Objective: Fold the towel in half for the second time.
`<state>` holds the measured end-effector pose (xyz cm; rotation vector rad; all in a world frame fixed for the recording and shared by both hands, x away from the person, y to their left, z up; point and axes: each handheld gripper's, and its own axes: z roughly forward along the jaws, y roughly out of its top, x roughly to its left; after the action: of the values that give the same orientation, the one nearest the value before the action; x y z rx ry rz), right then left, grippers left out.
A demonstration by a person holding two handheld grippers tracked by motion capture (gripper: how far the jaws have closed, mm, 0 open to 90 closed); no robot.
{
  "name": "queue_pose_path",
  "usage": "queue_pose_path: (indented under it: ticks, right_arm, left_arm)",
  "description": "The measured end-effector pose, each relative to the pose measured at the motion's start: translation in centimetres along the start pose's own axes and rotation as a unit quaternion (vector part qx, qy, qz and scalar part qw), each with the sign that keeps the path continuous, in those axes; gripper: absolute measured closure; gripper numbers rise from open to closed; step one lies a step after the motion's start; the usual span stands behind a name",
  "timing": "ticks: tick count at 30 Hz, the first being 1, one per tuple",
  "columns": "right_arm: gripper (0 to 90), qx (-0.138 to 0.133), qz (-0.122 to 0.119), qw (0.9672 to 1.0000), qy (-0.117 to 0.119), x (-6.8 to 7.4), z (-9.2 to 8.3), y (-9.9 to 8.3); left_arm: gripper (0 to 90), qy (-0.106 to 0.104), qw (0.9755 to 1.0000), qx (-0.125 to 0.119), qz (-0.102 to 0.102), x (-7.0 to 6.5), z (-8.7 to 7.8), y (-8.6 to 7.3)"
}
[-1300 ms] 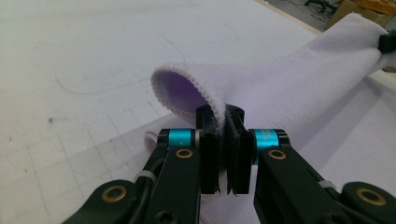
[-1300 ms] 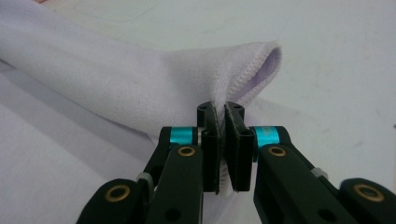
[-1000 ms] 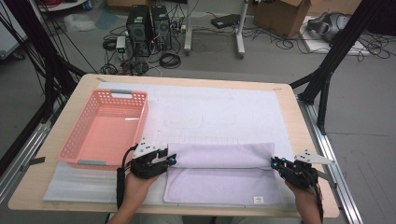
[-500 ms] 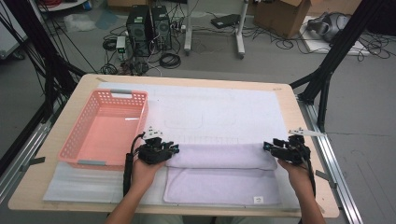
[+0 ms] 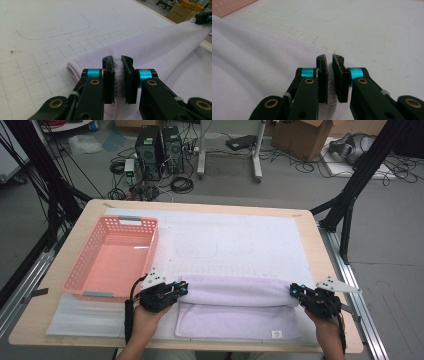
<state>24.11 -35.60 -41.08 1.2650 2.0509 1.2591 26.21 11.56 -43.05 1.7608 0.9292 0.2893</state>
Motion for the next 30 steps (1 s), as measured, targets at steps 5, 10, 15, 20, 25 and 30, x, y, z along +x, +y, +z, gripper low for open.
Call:
queue_pose_path:
  ticks: [5,10,15,20,25,30]
  right_arm:
    - [82.5,-0.001,-0.01,0.9999,0.0,0.9,-1.2,-1.4]
    - [82.3,0.008,-0.017,0.9998,-0.004,1.8,-1.8,-2.8]
    - [82.3,0.0,-0.023,0.9997,-0.001,2.6,-3.4,-3.8]
    - [82.4,-0.003,-0.031,0.9995,0.002,3.3,-4.7,-4.6]
    - [82.3,0.003,-0.03,0.9995,0.007,3.7,-5.9,-5.5]
    - [67.2,0.01,-0.018,0.9996,0.019,3.9,-6.8,-6.2]
  left_arm:
    - [80.9,-0.005,1.0,-0.002,-0.001,-0.8,-0.8,-1.0]
    - [80.6,-0.002,1.0,-0.001,-0.001,-1.6,-1.3,-2.0]
    - [80.5,0.001,1.0,-0.004,0.004,-2.8,-2.2,-2.8]
    - [80.4,0.006,1.0,-0.004,0.006,-3.9,-3.1,-3.6]
    - [80.2,0.003,0.9999,0.001,0.01,-5.0,-4.2,-4.6]
    - [53.1,0.0,1.0,-0.003,-0.007,-5.4,-4.7,-5.0]
